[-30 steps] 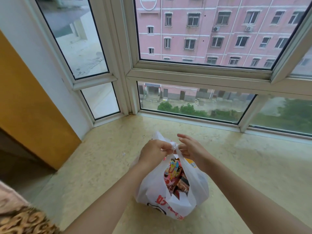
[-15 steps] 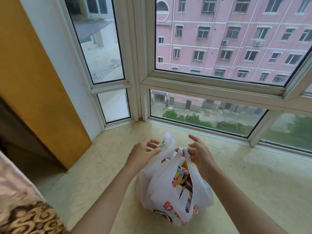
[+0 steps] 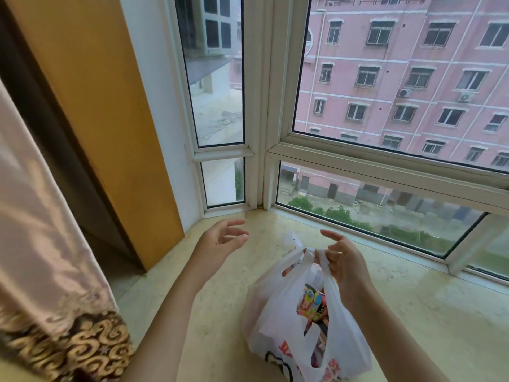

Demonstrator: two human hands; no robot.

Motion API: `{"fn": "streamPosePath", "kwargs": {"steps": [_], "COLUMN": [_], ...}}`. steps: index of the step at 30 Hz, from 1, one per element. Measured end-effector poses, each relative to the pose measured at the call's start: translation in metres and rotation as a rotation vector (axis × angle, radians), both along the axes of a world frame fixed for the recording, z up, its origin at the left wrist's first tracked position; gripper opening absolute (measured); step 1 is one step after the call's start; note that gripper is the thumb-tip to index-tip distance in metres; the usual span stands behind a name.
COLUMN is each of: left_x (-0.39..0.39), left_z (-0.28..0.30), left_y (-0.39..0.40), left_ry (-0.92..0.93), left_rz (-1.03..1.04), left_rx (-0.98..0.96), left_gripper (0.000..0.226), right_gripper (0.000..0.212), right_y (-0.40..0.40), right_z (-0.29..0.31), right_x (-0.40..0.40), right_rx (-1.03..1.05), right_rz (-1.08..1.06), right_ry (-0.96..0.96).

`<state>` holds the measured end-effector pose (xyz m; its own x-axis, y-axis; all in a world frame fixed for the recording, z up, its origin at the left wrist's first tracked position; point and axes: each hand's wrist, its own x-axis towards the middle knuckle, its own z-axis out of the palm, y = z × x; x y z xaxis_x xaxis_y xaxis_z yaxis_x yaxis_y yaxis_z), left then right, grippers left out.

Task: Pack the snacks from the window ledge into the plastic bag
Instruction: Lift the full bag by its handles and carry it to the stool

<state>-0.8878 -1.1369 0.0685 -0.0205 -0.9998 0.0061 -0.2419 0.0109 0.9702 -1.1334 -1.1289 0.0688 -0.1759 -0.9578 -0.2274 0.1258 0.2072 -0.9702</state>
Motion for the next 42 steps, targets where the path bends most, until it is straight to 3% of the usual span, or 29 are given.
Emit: {"fn": "streamPosePath", "kwargs": {"steps": [4,10,15,22,28,34,42], "left_x": [0.015,0.011,-0.004,-0.015,-0.012,0.003,0.047], "left_z": [0.006,0.013,0.018,0.013,-0.004,-0.013,-0.024], "left_y": [0.025,0.093,0.165,0.276,0.379,0.463,0.579], "left_ry": [-0.021,-0.308,-0.410,-0.974,-1.106,-1.280,-1.390], "left_rz": [0.097,0.167,0.318,0.616,0.828,0.954,1.068], "left_rx": [-0.049,-0.074,-0.070,-0.073,0.048,0.172,0.171], "left_gripper": [0.027,0.032,0.038,0.045,0.046,0.051,0.058], "right_gripper": [0.035,0.037,0.035,0.029,0.021,0.028,0.033], "right_y": [0.013,0.053,0.088,0.140,0.202,0.269,0.367], "right_z": [0.018,0.032,0.043,0.057,0.050,0.045,0.033], "right_x": [0.010,0.019,0.022,0.045,0.083,0.126,0.203], "right_rx": [-0.006,0.024,0.039,0.078,0.070,0.149,0.257], "right_rz": [0.029,0.114,0.285,0.595,0.850,1.044,1.242], "right_ry": [-0.055,-0.097,-0.102,-0.153,-0.045,0.006,0.011]}}
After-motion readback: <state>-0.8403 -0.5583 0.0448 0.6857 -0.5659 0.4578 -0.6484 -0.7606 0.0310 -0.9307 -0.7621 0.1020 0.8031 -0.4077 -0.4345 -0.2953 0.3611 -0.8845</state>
